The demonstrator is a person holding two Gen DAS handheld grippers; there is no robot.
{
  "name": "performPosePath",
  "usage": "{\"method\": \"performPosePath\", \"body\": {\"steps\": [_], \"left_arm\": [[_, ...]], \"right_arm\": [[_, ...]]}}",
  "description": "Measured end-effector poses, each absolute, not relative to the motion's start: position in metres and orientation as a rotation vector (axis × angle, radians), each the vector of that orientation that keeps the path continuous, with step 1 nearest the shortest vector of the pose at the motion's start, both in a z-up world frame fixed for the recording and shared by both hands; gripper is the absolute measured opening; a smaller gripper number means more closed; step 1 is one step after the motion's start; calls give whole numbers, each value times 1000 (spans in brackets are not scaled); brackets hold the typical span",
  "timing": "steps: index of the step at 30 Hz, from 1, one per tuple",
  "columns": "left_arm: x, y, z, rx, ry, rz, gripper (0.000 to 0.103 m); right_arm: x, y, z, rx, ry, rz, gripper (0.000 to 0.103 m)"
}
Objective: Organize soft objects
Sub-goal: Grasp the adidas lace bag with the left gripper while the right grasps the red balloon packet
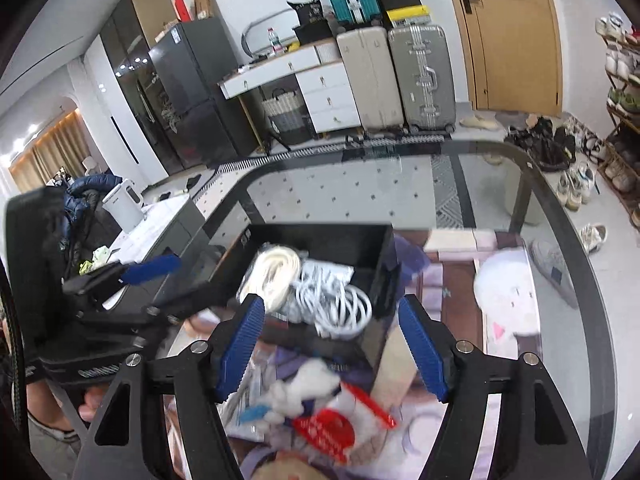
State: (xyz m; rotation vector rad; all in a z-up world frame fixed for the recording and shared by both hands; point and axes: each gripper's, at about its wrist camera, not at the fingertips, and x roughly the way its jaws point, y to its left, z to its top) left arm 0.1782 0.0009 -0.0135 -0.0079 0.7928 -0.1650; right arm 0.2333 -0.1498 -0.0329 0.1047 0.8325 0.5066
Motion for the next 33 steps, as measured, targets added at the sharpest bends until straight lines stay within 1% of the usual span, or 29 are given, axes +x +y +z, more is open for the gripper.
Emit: {"method": "performPosePath", "body": {"steps": [9, 14, 25, 33], "left_arm": [[156, -2, -18, 28, 797, -153, 79], [147, -2, -33, 73, 820, -141, 79], [144, -4, -75, 67, 939, -144, 79], [142, -7, -84, 82, 957, -137, 79]], "right_arm": [[215, -151, -50, 69, 897, 505, 71], [210, -149, -70, 56, 957, 516, 71], [214, -145, -111, 62, 1092, 507, 71], [216, -138, -125, 59, 1123, 507, 71]]}}
